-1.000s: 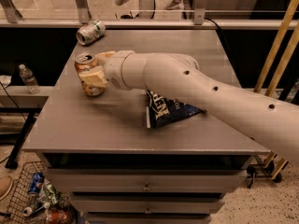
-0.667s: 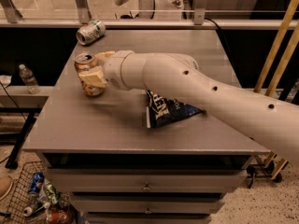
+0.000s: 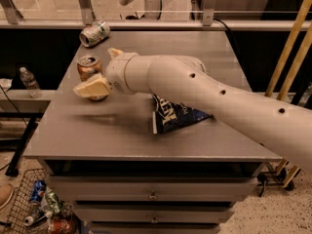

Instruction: Place orange can upright

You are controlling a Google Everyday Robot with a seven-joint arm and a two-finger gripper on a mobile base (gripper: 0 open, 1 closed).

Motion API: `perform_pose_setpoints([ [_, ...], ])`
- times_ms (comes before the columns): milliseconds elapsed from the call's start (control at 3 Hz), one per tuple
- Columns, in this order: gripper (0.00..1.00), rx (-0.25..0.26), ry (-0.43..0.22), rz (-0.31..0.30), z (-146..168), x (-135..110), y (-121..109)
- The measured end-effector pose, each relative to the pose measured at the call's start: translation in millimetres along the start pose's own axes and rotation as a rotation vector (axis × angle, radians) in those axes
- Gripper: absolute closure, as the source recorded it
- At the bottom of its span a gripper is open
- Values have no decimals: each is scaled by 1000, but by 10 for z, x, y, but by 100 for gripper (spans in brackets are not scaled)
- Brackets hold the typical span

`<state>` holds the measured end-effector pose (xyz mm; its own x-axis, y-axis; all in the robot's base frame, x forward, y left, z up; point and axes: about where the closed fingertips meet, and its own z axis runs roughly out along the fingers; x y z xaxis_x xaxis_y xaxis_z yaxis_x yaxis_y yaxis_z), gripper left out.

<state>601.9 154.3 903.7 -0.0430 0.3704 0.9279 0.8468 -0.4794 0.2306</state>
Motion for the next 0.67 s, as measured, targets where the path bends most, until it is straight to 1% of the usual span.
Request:
perform_pose_setpoints([
  [333, 0, 23, -4, -9, -58, 6, 26],
  [667, 0, 13, -93, -56, -332, 24, 246],
])
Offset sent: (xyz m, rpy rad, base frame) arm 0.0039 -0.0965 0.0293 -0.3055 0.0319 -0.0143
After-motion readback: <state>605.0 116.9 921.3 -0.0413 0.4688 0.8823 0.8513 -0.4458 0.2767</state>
